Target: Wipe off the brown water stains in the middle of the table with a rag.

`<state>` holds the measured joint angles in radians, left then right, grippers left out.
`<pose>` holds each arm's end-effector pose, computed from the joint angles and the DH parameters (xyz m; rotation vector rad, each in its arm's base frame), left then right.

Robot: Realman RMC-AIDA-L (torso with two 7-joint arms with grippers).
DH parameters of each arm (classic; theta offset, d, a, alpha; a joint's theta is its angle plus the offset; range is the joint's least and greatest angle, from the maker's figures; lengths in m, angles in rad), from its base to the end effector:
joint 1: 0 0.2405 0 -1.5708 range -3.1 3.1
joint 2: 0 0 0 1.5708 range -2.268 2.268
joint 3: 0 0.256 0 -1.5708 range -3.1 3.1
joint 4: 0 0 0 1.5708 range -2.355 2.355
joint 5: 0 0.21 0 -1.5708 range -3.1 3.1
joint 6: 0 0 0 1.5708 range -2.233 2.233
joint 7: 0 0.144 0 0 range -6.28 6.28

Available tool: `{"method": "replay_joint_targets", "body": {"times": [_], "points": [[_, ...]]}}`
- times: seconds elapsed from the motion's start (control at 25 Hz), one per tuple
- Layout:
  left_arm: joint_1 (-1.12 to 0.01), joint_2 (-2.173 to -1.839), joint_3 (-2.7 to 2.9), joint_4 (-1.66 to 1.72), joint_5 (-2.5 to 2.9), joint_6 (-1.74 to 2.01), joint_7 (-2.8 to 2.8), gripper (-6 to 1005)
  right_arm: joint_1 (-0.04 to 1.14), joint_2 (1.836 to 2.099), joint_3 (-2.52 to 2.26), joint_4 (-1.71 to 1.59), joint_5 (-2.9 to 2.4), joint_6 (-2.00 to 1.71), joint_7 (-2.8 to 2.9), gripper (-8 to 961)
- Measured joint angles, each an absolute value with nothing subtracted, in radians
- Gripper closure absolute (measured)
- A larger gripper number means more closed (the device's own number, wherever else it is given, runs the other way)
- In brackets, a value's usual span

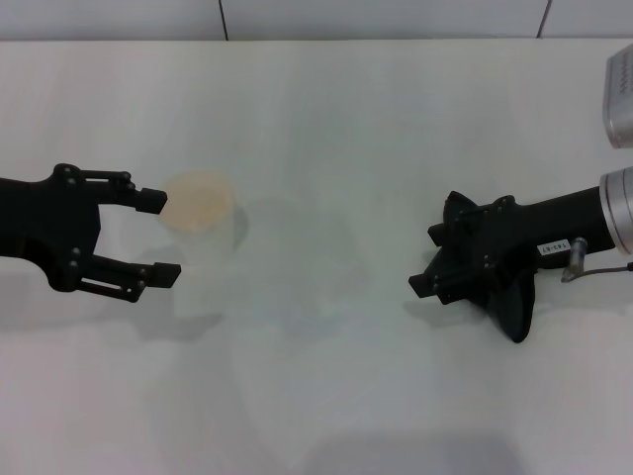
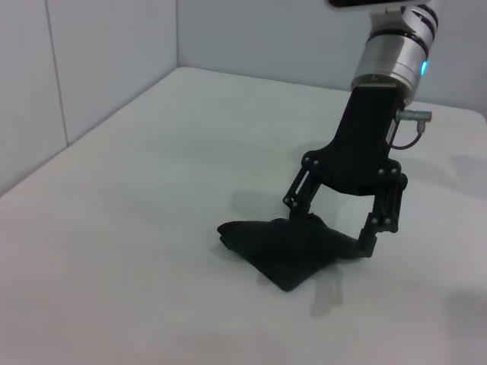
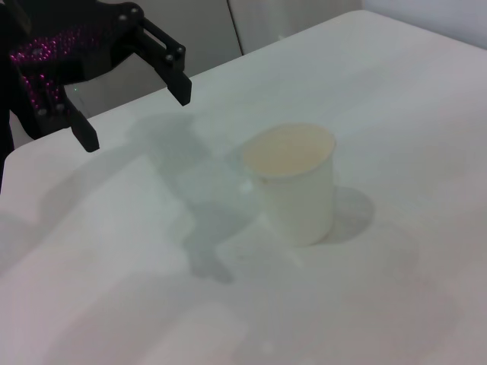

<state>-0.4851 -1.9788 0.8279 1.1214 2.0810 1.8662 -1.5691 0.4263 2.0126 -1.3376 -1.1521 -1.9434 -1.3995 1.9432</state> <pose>-0.2344 0.3172 0.0805 -2.9787 -0.2988 -0.3114 0.2050 0.3332 -0.0058 -2.8986 0.6349 0.2258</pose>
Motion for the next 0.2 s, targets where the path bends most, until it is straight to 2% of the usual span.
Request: {"method": "replay_joint_targets", "body": {"times": [0.2], "points": [[-0.486,-1.979,0.828,1.123,2.081,1.865,-1.567,129,0.427,2.013,-1.338,-1.152,-1.943,-1.401,1.946,158]]}}
